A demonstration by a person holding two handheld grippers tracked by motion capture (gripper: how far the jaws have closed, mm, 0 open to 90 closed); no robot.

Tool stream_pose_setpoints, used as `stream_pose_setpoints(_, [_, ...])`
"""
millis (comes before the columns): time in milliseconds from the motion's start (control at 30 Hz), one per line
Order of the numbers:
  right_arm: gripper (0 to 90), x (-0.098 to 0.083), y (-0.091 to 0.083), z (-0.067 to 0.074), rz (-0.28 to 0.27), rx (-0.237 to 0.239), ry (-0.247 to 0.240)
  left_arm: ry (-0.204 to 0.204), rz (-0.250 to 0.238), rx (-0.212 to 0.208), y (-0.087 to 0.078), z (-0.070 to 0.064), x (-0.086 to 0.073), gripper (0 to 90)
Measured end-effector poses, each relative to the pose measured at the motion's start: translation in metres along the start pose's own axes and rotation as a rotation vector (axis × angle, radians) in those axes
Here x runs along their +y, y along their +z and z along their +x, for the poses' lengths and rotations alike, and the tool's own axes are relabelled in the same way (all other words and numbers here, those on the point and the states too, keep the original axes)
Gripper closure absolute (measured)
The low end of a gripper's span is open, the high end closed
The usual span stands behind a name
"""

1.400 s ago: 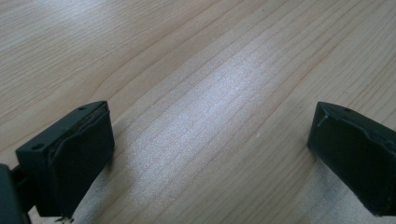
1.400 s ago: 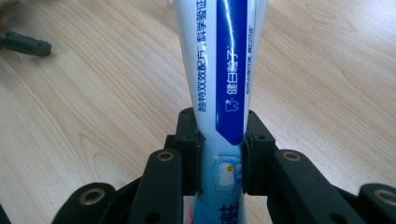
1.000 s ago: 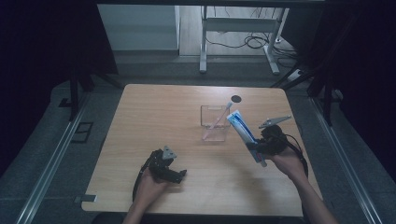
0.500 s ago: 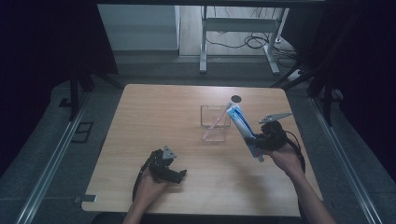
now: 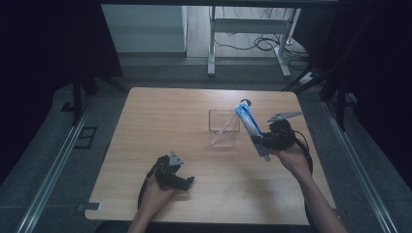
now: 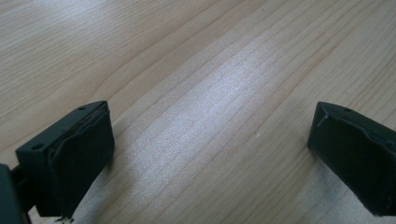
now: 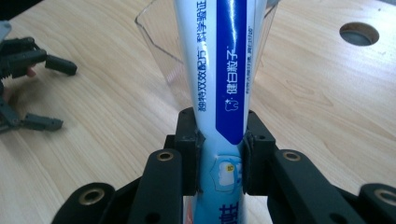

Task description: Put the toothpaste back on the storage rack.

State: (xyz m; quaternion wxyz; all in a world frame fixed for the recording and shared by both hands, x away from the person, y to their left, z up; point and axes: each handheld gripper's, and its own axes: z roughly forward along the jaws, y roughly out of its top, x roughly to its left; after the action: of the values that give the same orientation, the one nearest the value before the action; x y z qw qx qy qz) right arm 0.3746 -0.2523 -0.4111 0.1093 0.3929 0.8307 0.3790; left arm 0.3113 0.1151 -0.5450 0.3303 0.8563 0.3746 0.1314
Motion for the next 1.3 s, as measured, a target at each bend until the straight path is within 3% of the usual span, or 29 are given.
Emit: stream_pose_setpoints(1300, [72.1,0.043,0.023,0.004,-0.157,-0.002,-0.002,0.001,0.001,0.000,0.000,0.000,0.000,0.6])
